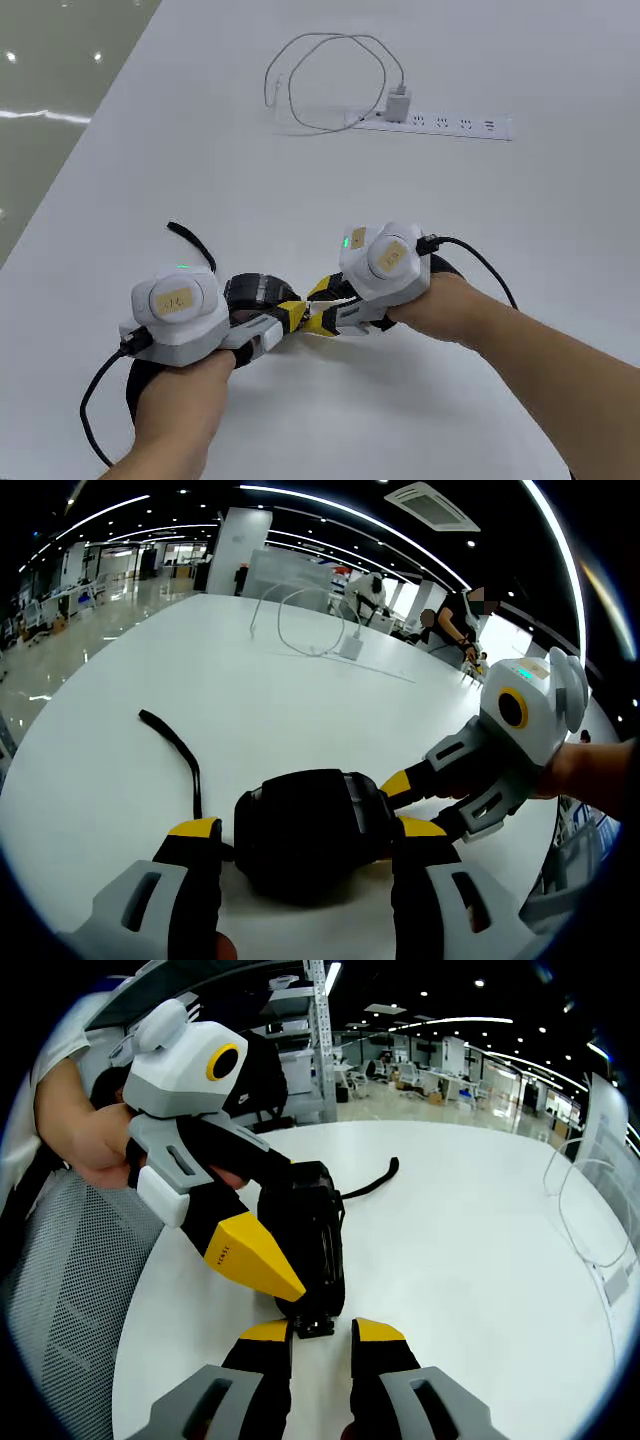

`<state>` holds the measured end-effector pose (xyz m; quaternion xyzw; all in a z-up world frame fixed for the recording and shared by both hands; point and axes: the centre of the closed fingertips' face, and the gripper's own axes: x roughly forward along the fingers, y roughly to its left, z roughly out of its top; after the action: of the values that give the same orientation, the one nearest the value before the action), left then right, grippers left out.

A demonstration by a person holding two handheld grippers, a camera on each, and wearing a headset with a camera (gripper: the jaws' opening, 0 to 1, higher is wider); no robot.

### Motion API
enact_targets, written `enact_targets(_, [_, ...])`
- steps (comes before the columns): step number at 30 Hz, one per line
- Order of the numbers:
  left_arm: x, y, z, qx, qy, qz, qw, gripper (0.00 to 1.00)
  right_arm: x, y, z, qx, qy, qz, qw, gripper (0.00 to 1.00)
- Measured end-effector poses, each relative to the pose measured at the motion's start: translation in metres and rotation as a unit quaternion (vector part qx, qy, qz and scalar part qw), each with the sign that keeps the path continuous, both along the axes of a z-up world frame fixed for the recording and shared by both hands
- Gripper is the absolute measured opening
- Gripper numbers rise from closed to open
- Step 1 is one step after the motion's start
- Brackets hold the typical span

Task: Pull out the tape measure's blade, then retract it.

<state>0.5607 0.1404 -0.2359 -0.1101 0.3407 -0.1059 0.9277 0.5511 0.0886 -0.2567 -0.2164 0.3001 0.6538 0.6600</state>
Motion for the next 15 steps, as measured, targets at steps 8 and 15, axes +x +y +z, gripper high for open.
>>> enact_targets(8, [-0.0007,-0.0013,0.0025,0.012,-0.005,-0.016,0.9998,0.66,0.0006,-0.0007,0.0023,0.008,0.009,-0.011,0.9999,0.2])
enact_targets(15, [-0.0023,-0.0021,0.0064,0.012,-0.01,-0.029,0.9995,0.66,0.0015,-0.006,0.007,0.013,0.002,-0.02,0.9997,0.21])
